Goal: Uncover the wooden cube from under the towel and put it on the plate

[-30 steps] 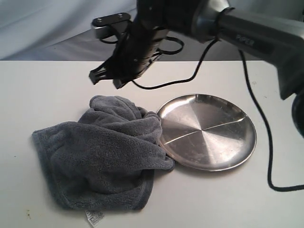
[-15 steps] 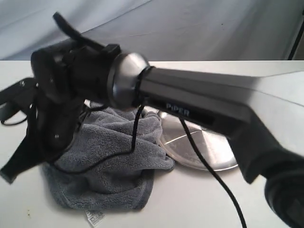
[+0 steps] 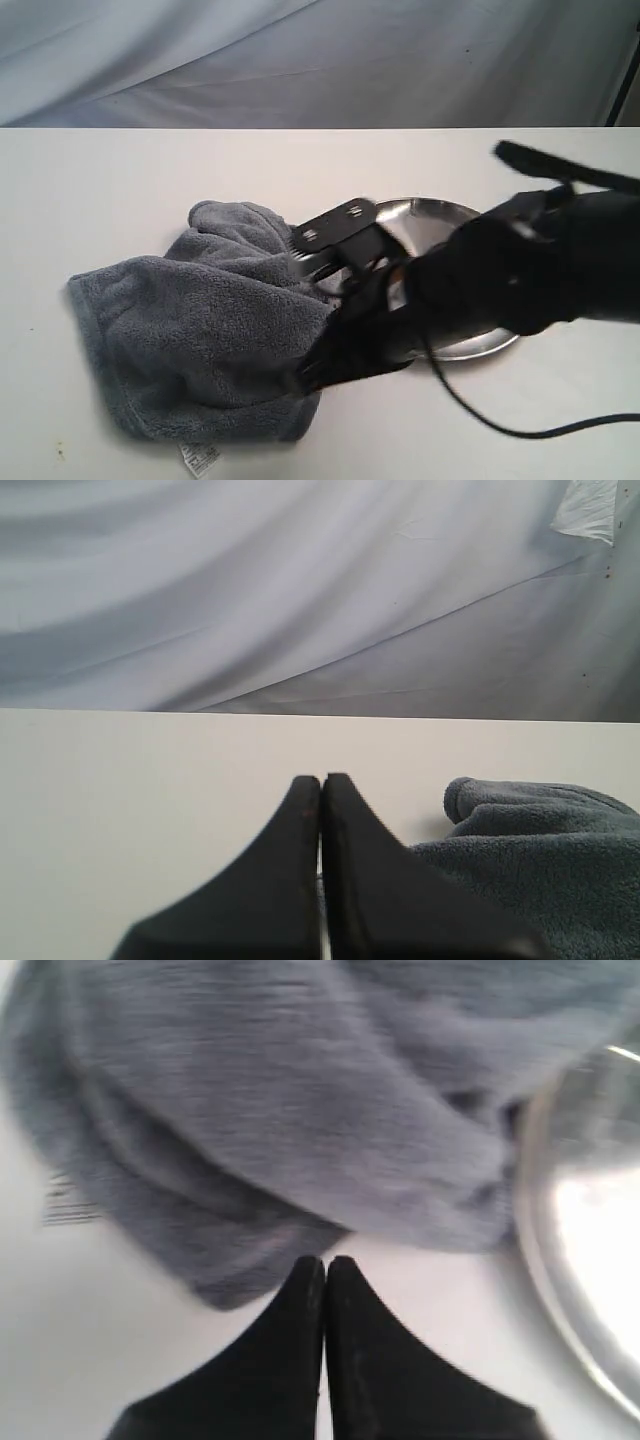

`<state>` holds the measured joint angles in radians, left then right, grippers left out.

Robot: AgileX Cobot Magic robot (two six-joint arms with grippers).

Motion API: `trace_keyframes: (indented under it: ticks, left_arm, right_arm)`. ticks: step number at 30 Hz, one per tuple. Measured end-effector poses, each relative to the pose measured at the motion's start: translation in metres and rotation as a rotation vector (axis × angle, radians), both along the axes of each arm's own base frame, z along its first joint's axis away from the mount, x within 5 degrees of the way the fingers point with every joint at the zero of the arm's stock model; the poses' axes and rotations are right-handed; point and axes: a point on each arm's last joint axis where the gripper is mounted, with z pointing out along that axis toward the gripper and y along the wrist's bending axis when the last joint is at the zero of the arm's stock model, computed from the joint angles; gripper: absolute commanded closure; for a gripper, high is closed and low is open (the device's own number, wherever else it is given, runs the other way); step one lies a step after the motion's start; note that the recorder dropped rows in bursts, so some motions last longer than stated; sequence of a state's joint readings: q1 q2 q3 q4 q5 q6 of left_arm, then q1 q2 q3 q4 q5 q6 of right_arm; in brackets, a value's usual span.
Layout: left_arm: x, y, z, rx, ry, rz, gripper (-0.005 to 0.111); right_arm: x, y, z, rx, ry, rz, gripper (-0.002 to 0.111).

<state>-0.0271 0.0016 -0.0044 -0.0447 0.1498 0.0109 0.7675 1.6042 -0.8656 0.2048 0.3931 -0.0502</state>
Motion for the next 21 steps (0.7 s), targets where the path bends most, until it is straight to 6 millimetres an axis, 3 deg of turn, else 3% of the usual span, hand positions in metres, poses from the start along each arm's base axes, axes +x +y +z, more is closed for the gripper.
trace_keyframes:
  ticks: [4, 7, 11, 13, 18, 21]
  left_arm:
    - [0.0, 0.0, 0.0, 0.0, 0.0, 0.0, 0.105]
    - [0.0, 0.0, 0.0, 0.0, 0.0, 0.0, 0.105]
    - [0.0, 0.0, 0.0, 0.0, 0.0, 0.0, 0.105]
    - [0.0, 0.0, 0.0, 0.0, 0.0, 0.0, 0.105]
    - [0.0, 0.0, 0.0, 0.0, 0.0, 0.0, 0.105]
    - [0.0, 0.0, 0.0, 0.0, 0.0, 0.0, 0.105]
  right_arm:
    - [0.041, -0.058, 0.008, 0.029, -0.024, -0.254, 0.108]
    - [0.079, -0.071, 0.018, 0.037, -0.044, -0.335, 0.108]
    - [0.13, -0.046, 0.032, -0.017, 0.012, -0.287, 0.108]
    - [0.143, -0.03, 0.033, -0.028, 0.028, -0.257, 0.108]
    - [0.161, 0.02, 0.038, -0.014, 0.006, -0.164, 0.108]
    - [0.16, 0.056, 0.039, -0.007, -0.007, -0.089, 0.108]
